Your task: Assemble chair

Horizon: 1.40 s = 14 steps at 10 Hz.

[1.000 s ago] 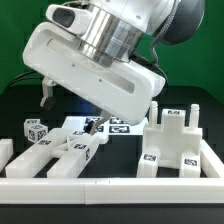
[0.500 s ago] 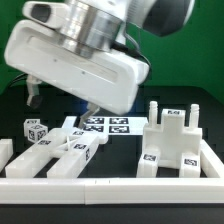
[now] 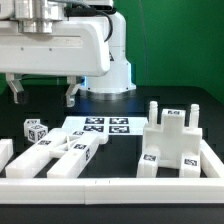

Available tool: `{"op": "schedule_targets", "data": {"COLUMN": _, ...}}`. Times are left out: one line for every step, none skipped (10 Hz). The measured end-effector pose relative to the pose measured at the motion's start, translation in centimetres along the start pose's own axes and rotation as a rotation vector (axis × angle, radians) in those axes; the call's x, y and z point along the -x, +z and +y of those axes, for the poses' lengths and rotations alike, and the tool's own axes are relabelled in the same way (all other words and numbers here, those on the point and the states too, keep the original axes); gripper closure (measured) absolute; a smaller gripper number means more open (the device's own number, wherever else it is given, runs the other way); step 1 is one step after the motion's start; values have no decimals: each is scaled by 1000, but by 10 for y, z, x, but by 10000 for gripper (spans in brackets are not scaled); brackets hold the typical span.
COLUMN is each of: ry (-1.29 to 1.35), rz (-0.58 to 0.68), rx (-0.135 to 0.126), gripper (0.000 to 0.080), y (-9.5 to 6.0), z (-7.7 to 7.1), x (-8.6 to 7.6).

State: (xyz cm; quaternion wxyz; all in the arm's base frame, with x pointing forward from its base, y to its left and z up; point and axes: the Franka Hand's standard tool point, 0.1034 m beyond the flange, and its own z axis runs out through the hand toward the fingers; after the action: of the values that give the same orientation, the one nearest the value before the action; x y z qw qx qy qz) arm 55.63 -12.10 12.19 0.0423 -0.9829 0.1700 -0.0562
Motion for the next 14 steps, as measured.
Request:
{"op": "schedule_targets", "data": {"ry": 20, "rz": -7, "rx": -14, "gripper": 150, "y": 3, "z": -2, "x": 2}}
{"op": "schedule_targets", "data": {"ry": 11, "rz": -4, "rx": -6, "gripper": 150, "y": 3, "z": -1, "x": 1}}
{"op": "schedule_targets", "data": {"ry": 12, "rz": -4, "rx": -6, "gripper": 150, "y": 3, "z": -1, "x": 1}}
{"op": "schedule_targets", "data": {"ry": 15, "rz": -7, "rx": -5, "gripper": 150, "y": 4, "z": -1, "x": 2}}
{"op": "schedule_targets", "data": {"ry": 56, "rz": -41, "rx": -10, "gripper": 150, "y": 13, "z": -6, "x": 11}}
{"op": "schedule_targets", "data": {"ry": 58, "rz": -66, "rx": -9, "gripper": 150, "y": 26, "z": -12, "x": 19}}
{"op": "schedule_targets", "data": {"ry": 76, "rz": -89, "rx": -2, "gripper": 150, "y": 40, "z": -20, "x": 26}}
{"op": "schedule_targets", "data": {"ry": 114, "rz": -86, "rx": 16, "gripper": 150, "y": 54, "z": -33, "x": 31}}
{"op": "schedule_targets", "data": {"ry": 98, "rz": -89, "rx": 13, "gripper": 150, "y": 54, "z": -34, "x": 31}}
{"op": "schedule_targets", "data": {"ry": 111, "rz": -82, "rx": 14, "gripper": 150, "y": 52, "z": -30, "x": 29}}
{"op": "schedule_targets", "data": {"ry": 111, "rz": -83, "rx": 15, "gripper": 150, "y": 53, "z": -30, "x": 30}}
{"op": "schedule_targets", "data": {"ry": 108, "rz": -84, "rx": 16, "gripper": 150, "y": 54, "z": -30, "x": 30}}
{"op": "schedule_targets", "data": {"ry": -37, "rz": -92, "rx": 31, "gripper": 150, "y": 58, "z": -25, "x": 29}}
{"op": "schedule_targets", "data": {"ry": -117, "rz": -109, "rx": 30, "gripper": 150, "y": 72, "z": -24, "x": 29}}
